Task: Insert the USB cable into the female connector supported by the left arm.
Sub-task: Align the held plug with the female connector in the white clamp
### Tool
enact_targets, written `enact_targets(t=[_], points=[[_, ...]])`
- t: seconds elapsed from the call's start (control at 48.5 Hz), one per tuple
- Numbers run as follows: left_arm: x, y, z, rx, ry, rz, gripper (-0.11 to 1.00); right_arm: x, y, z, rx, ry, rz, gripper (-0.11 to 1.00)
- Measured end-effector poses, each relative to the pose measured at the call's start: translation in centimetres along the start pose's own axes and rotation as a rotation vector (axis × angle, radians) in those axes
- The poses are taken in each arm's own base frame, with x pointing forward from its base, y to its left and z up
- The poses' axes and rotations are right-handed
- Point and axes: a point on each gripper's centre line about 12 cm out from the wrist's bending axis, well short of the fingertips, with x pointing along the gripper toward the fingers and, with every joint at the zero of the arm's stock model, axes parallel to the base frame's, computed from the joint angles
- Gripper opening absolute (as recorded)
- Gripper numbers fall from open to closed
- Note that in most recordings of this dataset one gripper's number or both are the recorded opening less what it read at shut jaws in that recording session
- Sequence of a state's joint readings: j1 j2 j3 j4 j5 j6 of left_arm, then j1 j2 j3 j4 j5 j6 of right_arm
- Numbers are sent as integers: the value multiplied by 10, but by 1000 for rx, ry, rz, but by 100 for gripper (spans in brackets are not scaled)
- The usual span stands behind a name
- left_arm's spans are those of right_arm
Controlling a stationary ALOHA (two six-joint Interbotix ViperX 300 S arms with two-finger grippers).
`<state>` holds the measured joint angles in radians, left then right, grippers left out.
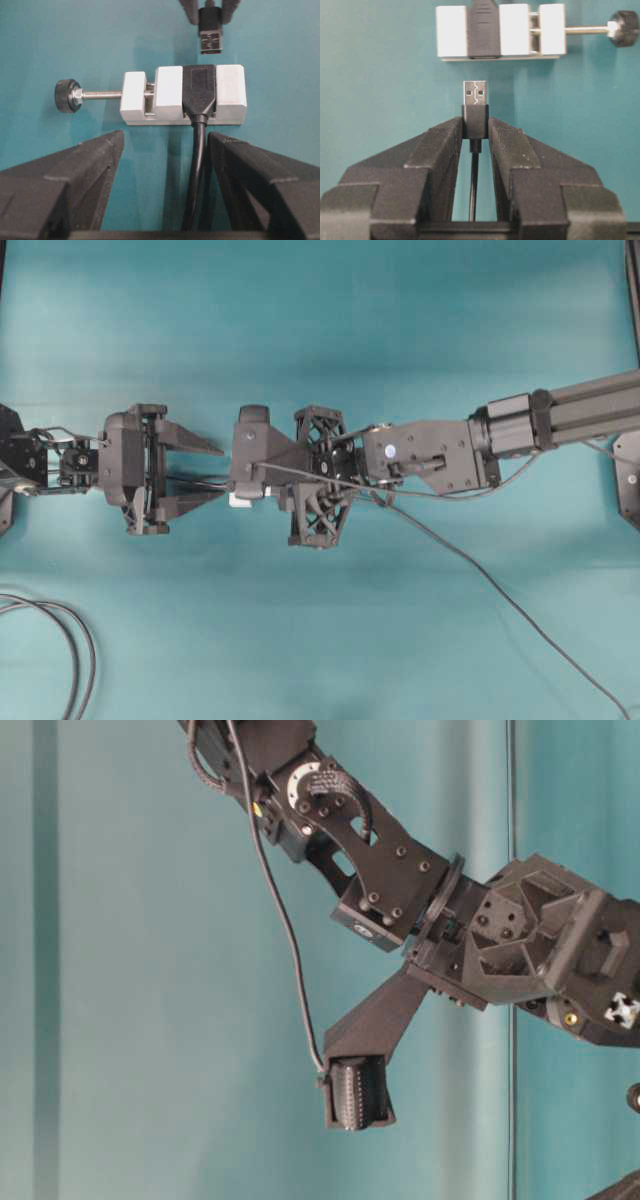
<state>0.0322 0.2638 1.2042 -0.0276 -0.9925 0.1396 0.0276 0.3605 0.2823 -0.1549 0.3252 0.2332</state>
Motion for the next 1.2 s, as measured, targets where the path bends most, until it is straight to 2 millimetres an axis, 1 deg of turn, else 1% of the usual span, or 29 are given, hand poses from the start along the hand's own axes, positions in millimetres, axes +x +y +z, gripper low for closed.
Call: enact_targets(t=[0.372, 0.578, 0.846, 1.197], points=[[0, 0, 0, -1, -1, 2, 79, 2, 2, 1, -4, -10, 5, 22], [0, 0, 0, 1, 0, 1, 79, 2, 1, 2, -2, -18, 5, 22], [0, 1, -1, 0, 2, 3, 79, 2, -6, 2, 2, -21, -2, 22], [0, 1, -1, -1, 2, 3, 79, 2, -6, 3, -6, -30, -1, 22]])
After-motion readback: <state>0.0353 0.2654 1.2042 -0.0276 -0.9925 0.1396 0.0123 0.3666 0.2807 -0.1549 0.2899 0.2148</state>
